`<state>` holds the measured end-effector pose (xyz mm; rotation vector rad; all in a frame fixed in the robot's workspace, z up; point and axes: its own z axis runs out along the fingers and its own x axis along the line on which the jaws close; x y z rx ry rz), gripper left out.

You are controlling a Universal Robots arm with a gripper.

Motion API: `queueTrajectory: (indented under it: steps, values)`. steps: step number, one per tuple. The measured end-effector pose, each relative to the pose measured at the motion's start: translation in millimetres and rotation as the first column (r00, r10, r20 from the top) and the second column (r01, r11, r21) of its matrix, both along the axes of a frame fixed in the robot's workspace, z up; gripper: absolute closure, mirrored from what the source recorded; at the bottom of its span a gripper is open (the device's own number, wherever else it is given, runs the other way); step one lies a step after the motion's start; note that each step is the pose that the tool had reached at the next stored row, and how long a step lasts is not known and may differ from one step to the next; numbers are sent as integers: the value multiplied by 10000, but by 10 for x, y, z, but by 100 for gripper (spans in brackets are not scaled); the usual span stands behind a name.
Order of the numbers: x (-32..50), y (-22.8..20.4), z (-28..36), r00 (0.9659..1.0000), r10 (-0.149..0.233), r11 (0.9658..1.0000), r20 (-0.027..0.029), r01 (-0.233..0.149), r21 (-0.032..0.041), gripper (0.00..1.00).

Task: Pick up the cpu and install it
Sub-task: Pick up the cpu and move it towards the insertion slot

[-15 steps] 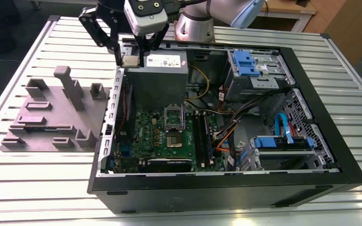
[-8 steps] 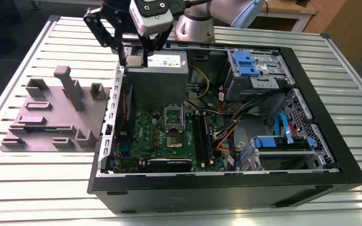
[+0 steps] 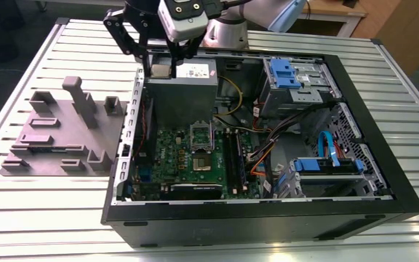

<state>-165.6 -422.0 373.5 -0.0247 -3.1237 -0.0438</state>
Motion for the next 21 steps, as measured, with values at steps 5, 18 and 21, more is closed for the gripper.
queueTrajectory:
  steps: [5,18,21]
  values:
    - [60,0,0,10000,1,10000,0,-1,-1,53]
    - [134,-112,-4,10000,-18,10000,0,18,0,53]
    - [222,-118,-4,10000,-21,10000,0,21,-1,53]
